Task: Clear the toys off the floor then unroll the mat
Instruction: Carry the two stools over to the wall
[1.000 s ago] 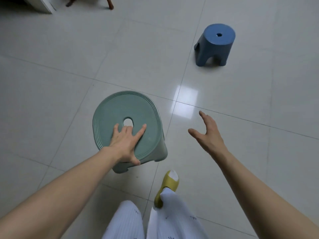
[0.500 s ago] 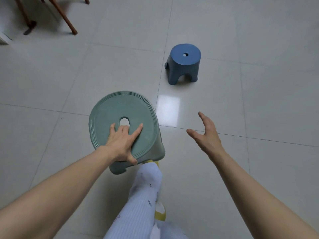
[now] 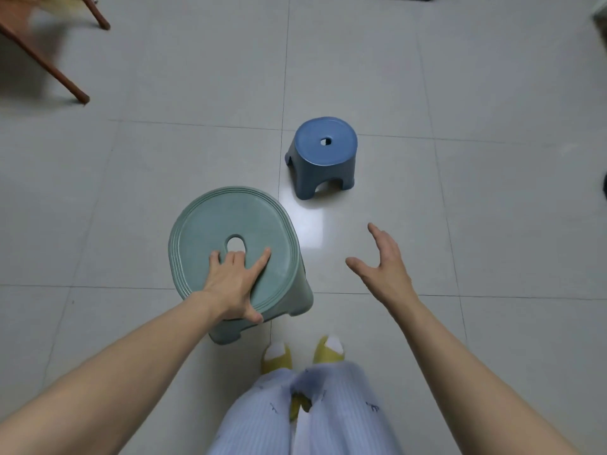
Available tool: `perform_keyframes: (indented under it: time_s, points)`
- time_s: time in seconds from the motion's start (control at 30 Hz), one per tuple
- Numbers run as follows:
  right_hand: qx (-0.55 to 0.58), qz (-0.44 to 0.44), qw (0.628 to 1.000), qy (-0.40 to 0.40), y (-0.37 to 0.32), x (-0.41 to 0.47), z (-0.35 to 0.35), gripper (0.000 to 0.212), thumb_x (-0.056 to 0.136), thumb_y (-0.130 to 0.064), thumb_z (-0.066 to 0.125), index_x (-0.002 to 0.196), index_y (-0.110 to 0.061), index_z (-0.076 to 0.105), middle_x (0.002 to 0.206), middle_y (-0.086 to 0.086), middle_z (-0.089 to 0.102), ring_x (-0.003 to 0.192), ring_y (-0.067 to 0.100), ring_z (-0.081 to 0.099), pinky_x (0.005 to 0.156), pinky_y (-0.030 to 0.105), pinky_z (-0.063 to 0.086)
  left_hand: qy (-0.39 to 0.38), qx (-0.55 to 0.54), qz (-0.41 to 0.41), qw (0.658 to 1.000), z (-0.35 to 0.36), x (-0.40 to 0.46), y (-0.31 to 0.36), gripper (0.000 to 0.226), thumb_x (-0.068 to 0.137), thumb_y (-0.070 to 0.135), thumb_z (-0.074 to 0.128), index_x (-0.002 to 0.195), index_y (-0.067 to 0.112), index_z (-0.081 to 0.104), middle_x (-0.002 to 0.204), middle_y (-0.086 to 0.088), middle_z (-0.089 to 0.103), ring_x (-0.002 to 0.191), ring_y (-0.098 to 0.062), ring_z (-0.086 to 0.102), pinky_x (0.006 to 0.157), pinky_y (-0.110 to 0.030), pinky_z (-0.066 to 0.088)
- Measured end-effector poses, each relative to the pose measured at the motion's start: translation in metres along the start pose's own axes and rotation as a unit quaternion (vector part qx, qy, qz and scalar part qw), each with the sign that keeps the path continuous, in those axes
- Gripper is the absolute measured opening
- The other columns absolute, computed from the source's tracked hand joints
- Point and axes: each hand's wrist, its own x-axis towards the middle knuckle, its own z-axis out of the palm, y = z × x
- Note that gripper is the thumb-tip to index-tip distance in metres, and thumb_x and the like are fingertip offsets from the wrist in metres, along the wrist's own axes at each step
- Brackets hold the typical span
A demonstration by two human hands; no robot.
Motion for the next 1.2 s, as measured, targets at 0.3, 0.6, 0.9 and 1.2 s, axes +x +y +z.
perform_keyframes:
  time_s: [0.3, 0.6, 0.9, 1.2]
  points:
    - [-0.011, -0.02, 0.999, -0.032, -0.03, 0.144, -0.051, 0.073, 0.084, -0.026, 0.065, 0.145, -0.029, 0.025, 0.155, 0.001, 0.018, 0.143, 0.013, 0.015, 0.104, 0.021, 0.017, 0.001, -0.005, -0.057, 0.998, -0.074, 0.102, -0.019, 0.126, 0.053, 0.073, 0.062, 0.146, 0.029, -0.011, 0.126, -0.014, 0.038, 0.119, -0.029, 0.036, 0.098, -0.045, 0.023]
    - [-0.047, -0.068, 0.992, -0.096, -0.076, 0.264, -0.081, 0.073, 0.084, -0.023, 0.064, 0.146, -0.027, 0.026, 0.151, -0.002, 0.024, 0.137, 0.008, 0.022, 0.097, 0.014, 0.017, 0.005, -0.074, -0.169, 0.983, -0.128, 0.187, -0.036, 0.131, 0.05, 0.082, 0.057, 0.146, 0.029, -0.015, 0.124, -0.014, 0.04, 0.117, -0.027, 0.038, 0.089, -0.039, 0.026]
    - [-0.072, -0.038, 0.989, -0.126, -0.1, 0.355, -0.064, 0.072, 0.084, -0.022, 0.065, 0.145, -0.026, 0.026, 0.151, -0.001, 0.025, 0.139, 0.012, 0.022, 0.101, 0.017, 0.018, 0.008, -0.186, -0.225, 0.956, -0.142, 0.268, -0.087, 0.119, 0.053, 0.081, 0.059, 0.147, 0.031, 0.006, 0.119, -0.012, 0.05, 0.117, -0.027, 0.042, 0.093, -0.037, 0.027]
    - [-0.119, 0.013, 0.979, -0.166, -0.103, 0.458, -0.002, 0.074, 0.085, -0.024, 0.064, 0.147, -0.022, 0.024, 0.154, 0.007, 0.02, 0.142, 0.019, 0.018, 0.114, 0.034, 0.021, -0.004, -0.195, -0.255, 0.947, -0.12, 0.367, -0.146, 0.107, 0.066, 0.071, 0.061, 0.146, 0.022, 0.009, 0.104, -0.015, 0.062, 0.104, -0.032, 0.053, 0.091, -0.038, 0.038]
